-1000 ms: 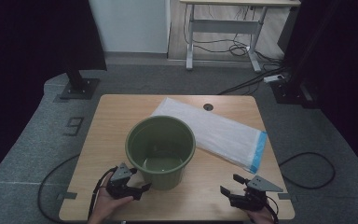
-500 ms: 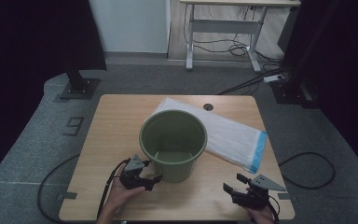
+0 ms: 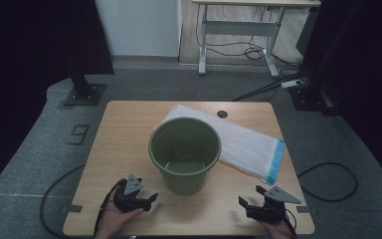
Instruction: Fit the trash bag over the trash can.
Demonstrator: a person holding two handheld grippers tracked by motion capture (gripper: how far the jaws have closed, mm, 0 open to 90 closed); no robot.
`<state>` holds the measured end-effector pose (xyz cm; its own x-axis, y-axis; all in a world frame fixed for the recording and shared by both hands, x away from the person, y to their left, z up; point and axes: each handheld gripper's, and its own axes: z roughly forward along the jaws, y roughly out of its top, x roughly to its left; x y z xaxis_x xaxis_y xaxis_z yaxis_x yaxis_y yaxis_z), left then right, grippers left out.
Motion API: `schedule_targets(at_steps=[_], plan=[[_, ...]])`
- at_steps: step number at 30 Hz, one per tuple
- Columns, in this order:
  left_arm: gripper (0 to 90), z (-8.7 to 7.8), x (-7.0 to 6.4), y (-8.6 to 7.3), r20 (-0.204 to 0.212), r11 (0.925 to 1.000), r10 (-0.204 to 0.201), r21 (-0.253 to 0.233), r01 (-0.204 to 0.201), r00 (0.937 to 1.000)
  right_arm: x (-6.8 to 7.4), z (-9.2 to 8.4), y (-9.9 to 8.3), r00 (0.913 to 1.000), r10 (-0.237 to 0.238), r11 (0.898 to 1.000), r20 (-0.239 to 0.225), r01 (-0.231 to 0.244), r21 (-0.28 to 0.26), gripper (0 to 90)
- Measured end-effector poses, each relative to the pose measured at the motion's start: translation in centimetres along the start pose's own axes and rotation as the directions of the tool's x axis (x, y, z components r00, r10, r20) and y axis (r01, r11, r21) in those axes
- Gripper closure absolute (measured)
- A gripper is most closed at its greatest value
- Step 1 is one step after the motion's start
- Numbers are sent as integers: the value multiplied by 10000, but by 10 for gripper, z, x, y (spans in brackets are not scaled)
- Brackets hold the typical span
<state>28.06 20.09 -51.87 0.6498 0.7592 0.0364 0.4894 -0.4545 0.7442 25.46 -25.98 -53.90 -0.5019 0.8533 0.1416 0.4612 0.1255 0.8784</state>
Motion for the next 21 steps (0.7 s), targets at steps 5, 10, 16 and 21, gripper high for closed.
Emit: schedule_targets(at_steps=[5, 10, 16, 21], plan=[[183, 2, 5, -4, -192, 9999, -65, 135, 68, 9998, -2, 5, 2, 9978, -416, 9990, 507, 407, 186, 157], [183, 11, 7, -11, -180, 9977, -95, 665, 107, 9998, -11, 31, 15, 9803, -1169, 9914, 1591, 1057, 772, 237], [183, 12, 12, -13, -198, 9971, -248, 720, 261, 9995, -22, 66, 35, 9780, -1235, 9875, 1682, 1044, 1178, 306], [183, 16, 16, -17, -121, 9955, -388, 865, 397, 9992, -34, 86, 47, 9667, -1324, 9865, 2189, 1070, 1240, 434]])
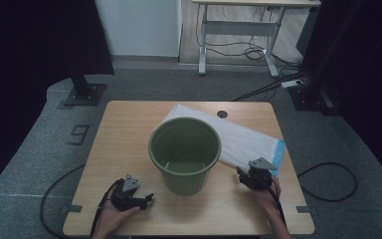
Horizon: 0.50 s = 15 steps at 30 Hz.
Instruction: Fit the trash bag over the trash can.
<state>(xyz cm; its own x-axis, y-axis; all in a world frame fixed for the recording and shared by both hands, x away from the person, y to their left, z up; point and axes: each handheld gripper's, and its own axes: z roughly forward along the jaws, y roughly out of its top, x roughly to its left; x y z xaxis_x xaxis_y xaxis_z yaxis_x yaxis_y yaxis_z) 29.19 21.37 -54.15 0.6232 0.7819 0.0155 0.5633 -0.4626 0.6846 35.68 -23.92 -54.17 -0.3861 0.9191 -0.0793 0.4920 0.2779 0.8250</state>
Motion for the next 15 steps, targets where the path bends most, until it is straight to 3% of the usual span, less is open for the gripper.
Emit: schedule_targets(at_steps=[1, 3, 12, 15], plan=[[183, 0, 0, 0, 0, 10000, 0, 0, 0, 10000, 0, 0, 0, 10000, 0, 10000, 0, 0, 0, 434], [182, 1, -1, -2, -15, 10000, 55, 58, -55, 10000, -6, 10, 4, 9987, 48, 9989, -515, -24, 463, 485], [187, 0, 2, -3, -379, 9998, -203, 19, 203, 9991, -7, 17, 0, 9971, -66, 9953, -757, 139, 962, 609], [183, 0, 4, -5, -460, 9995, -309, -65, 306, 9985, -14, 15, -3, 9959, 232, 9956, -875, -151, 921, 795]])
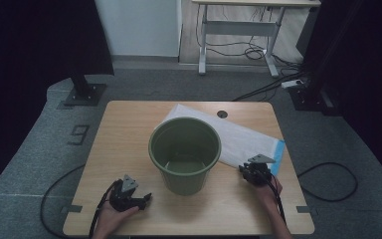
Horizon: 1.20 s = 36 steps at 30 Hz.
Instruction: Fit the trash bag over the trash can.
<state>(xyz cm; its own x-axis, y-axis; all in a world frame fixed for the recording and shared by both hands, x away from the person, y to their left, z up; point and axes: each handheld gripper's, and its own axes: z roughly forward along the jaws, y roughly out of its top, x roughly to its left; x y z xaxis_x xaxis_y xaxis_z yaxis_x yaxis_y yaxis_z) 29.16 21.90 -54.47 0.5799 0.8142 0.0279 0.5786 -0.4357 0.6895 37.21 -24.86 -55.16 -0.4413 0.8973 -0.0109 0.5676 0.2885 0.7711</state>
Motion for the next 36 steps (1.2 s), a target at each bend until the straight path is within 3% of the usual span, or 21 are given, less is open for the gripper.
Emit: schedule_targets(at_steps=[3, 5, 6, 7, 8, 9, 11, 12, 17, 19, 21, 22, 23, 24, 25, 27, 28, 29, 30, 32, 36], plan=[[183, -1, 1, 0, -145, 10000, -29, -8, 28, 9999, -4, -8, -6, 9995, 286, 9996, -111, -285, 48, 887], [183, -1, 2, -1, -166, 10000, -95, -7, 95, 9998, -3, -13, -10, 9997, 233, 9997, -55, -232, 47, 888], [184, -2, 3, -2, -181, 9999, -135, 0, 135, 9997, -2, -27, -23, 9995, 276, 9996, -139, -276, -4, 888], [184, -2, 3, -2, -170, 9999, -133, 10, 133, 9998, -2, -27, -23, 9995, 276, 9996, -139, -276, -4, 888], [184, -3, 2, -4, -166, 9998, -204, 6, 204, 9997, -3, -43, -34, 9997, 256, 9997, -17, -256, 30, 888], [184, -3, 2, -4, -166, 9998, -204, 6, 204, 9997, -3, -43, -34, 9997, 256, 9997, -17, -256, 30, 888], [184, -4, 2, -4, -127, 9998, -209, 22, 209, 9997, -9, -58, -46, 9986, 526, 9985, -67, -527, -116, 888], [184, -4, 2, -4, -117, 9998, -173, 15, 174, 9998, -14, -70, -57, 9961, 876, 9960, -105, -877, -146, 888], [175, -3, 3, -4, 103, 9998, -163, 74, 162, 9998, -19, -88, -74, 9943, 1068, 9941, -54, -1069, -201, 885], [172, -3, 5, -3, 156, 9998, -190, 99, 189, 9997, -20, -94, -79, 9941, 1081, 9939, 37, -1080, -204, 813], [172, -2, 7, -3, 238, 9996, -272, 128, 269, 9993, -16, -94, -77, 9934, 1143, 9929, 62, -1140, -343, 647], [171, -2, 7, -3, 238, 9996, -272, 128, 269, 9993, -16, -94, -77, 9934, 1143, 9929, 62, -1140, -343, 647], [170, -1, 8, -2, 331, 9993, -332, 162, 327, 9989, -5, -94, -65, 9944, 1035, 9895, -229, -1052, -992, 540], [170, -1, 8, -2, 331, 9993, -332, 162, 327, 9989, -5, -94, -65, 9944, 1035, 9895, -229, -1052, -992, 540], [170, -1, 9, -2, 286, 9992, -368, 162, 363, 9989, 12, -87, -44, 9972, 451, 9889, -602, -531, -1386, 521], [170, -1, 9, -1, 251, 9992, -373, 174, 369, 9990, 28, -72, -25, 9957, -7, 9895, -927, -127, -1440, 520], [171, -1, 9, -1, 251, 9992, -373, 174, 369, 9990, 28, -72, -25, 9957, -7, 9895, -927, -127, -1440, 520], [171, -1, 8, -2, 232, 9992, -374, 175, 370, 9990, 43, -50, -9, 9926, -396, 9909, -1152, 241, -1327, 508], [171, -1, 8, -2, 232, 9992, -374, 175, 370, 9990, 43, -50, -9, 9926, -396, 9909, -1152, 241, -1327, 508], [170, -1, 9, -2, 293, 9991, -400, 157, 395, 9988, 59, -15, 11, 9908, -915, 9926, -992, 829, -882, 493], [170, -1, 9, -2, 326, 9990, -420, 149, 416, 9986, 73, 12, 27, 9886, -1079, 9929, -1047, 1019, -614, 494]])
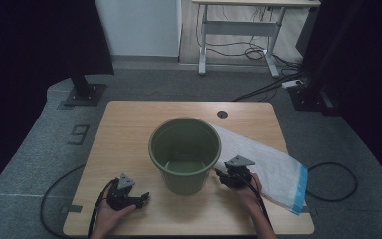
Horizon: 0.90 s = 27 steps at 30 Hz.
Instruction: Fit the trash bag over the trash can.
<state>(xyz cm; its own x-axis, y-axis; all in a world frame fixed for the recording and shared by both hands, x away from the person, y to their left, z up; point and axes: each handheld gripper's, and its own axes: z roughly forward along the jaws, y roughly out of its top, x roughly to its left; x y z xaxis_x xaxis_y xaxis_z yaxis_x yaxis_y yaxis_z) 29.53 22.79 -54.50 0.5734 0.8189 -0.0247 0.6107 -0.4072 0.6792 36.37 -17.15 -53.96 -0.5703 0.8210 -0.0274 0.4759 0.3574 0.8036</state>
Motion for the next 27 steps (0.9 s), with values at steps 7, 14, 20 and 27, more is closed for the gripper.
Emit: schedule_targets(at_steps=[7, 14, 20, 27], plan=[[170, -1, 5, 0, 151, 10000, -71, -57, 72, 9999, 5, 18, 0, 9997, -193, 9982, -172, 202, 563, 767], [171, -1, 6, -1, -112, 10000, 31, 25, -30, 9999, 1, -4, -16, 9988, 229, 9977, -435, -201, 644, 888], [172, -1, 6, -1, -111, 10000, 13, 18, -13, 9999, -2, -32, -40, 9978, 459, 9981, -483, -438, 441, 887], [174, -2, 5, -2, -161, 10000, -59, 8, 59, 9999, -2, -37, -34, 9978, 445, 9990, -490, -444, 24, 449]])
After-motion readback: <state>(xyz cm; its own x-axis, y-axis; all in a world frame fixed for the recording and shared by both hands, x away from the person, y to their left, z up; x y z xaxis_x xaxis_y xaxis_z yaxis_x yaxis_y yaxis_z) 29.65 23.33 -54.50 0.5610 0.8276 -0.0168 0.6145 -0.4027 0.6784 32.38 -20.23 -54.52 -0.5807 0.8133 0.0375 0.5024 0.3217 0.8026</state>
